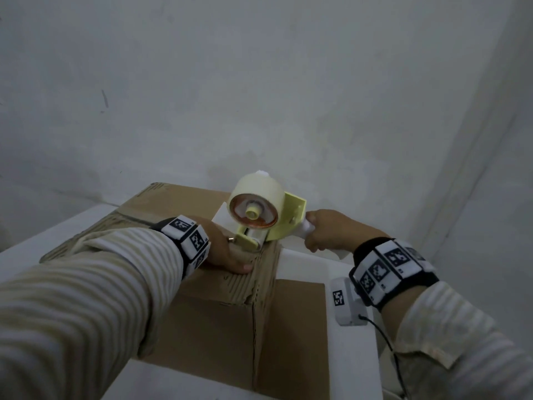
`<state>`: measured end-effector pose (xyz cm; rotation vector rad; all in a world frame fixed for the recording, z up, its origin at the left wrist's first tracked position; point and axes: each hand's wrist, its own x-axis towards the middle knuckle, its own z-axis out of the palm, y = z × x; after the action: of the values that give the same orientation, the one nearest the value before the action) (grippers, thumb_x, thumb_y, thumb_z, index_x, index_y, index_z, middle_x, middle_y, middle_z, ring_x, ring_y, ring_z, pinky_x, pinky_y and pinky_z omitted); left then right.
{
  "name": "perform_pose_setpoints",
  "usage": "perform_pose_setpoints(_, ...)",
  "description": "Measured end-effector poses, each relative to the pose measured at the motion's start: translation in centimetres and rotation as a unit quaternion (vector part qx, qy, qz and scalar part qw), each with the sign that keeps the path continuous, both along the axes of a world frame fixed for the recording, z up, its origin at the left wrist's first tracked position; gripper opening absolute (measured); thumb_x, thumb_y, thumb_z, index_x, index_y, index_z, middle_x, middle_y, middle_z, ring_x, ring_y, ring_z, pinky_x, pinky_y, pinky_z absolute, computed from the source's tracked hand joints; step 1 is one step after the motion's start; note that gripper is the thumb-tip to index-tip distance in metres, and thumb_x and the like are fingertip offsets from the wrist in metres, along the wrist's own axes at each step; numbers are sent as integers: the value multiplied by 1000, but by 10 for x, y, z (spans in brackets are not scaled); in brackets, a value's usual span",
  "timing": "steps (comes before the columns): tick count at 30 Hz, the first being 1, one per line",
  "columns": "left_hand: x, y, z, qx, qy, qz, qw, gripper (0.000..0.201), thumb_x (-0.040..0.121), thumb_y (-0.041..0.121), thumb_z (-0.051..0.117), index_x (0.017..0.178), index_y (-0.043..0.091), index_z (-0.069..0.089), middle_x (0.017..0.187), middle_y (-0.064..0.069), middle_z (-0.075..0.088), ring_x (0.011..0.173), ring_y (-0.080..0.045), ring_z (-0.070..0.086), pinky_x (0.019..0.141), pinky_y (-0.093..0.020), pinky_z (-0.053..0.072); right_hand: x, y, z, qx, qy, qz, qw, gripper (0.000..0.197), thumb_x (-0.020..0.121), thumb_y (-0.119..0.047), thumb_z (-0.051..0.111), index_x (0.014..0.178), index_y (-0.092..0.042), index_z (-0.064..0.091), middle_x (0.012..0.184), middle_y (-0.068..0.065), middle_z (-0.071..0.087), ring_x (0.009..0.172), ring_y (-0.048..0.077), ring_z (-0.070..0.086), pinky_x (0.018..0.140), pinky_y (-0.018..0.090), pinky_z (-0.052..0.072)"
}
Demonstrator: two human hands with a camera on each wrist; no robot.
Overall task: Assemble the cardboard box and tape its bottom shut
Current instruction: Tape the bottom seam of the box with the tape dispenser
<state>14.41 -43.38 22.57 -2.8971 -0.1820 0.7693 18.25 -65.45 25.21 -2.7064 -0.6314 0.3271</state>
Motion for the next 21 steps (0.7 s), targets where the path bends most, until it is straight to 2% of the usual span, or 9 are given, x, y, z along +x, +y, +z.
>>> perform_pose_setpoints(2, -4, -2, 3, 18, 9, -4, 1000, 116, 59, 93, 35, 149, 21, 26, 156, -3, 27, 138, -24, 36, 110, -38, 28, 0, -14, 6, -3, 0, -20, 1000, 23, 73, -2, 64, 67, -17, 47, 59, 4, 55, 53, 15, 50, 52, 24, 40)
perform_pose_setpoints(5, -7, -5, 5, 30, 29, -21, 999, 137, 36, 102, 22, 143, 17, 39, 151, -6, 37, 133, -25, 43, 106, -40, 32, -2, -38, 16, -13, -15, -51, 999, 21, 69, 0, 64, 64, -14, 49, 60, 7, 58, 52, 17, 51, 48, 21, 38)
perform_pose_setpoints(8, -7, -9, 6, 40, 32, -22, 998, 131, 25, 105, 17, 123, 26, 53, 138, -5, 46, 123, -21, 48, 107, -42, 31, -4, -47, 16, -19, -20, -64, 998, 23, 68, 2, 62, 60, -13, 48, 58, 6, 56, 50, 17, 50, 46, 20, 36)
perform_pose_setpoints(10, -6, -11, 6, 43, 19, -7, 999, 128, 39, 102, 24, 137, 22, 45, 146, -6, 42, 131, -23, 44, 109, -42, 30, -4, -45, 9, -25, -24, -65, 997, 21, 67, 1, 61, 59, -13, 48, 54, 6, 56, 49, 18, 51, 47, 20, 38)
perform_pose_setpoints(13, -5, -18, 10, 22, 4, 13, 1000, 133, 38, 100, 33, 146, 23, 32, 152, -5, 36, 137, -25, 37, 114, -43, 28, -3, -44, -1, -18, -29, -72, 997, 18, 66, 1, 61, 59, -11, 49, 52, 6, 56, 48, 20, 51, 47, 20, 39)
perform_pose_setpoints(15, -13, -33, 19, -24, 8, -5, 1000, 107, 64, 88, 39, 150, 26, 20, 157, -2, 25, 144, -23, 25, 116, -40, 19, -4, -43, -6, -8, -30, -78, 996, 19, 66, 2, 60, 58, -11, 49, 52, 6, 55, 49, 20, 51, 48, 21, 39)
perform_pose_setpoints(17, -17, -51, 23, -81, -2, -35, 996, 76, 89, 62, 41, 151, 27, 13, 158, 1, 19, 146, -20, 18, 115, -34, 15, -6, -43, -12, 1, -30, -84, 996, 20, 66, 3, 59, 58, -11, 47, 51, 6, 54, 50, 21, 50, 49, 21, 39)
perform_pose_setpoints(18, -17, -59, 21, -78, -15, -53, 995, 71, 92, 56, 42, 151, 26, 14, 158, 1, 20, 145, -21, 20, 114, -33, 17, -8, -44, -16, 6, -31, -88, 996, 21, 65, 4, 59, 58, -11, 46, 52, 5, 53, 50, 21, 49, 49, 21, 38)
perform_pose_setpoints(21, -12, -68, 11, 20, -17, -60, 998, 78, 90, 59, 44, 151, 20, 16, 155, -6, 27, 140, -27, 31, 111, -38, 28, -11, -50, -27, 37, -27, -103, 994, 22, 64, 4, 58, 58, -13, 46, 54, 3, 51, 49, 18, 46, 48, 20, 34)
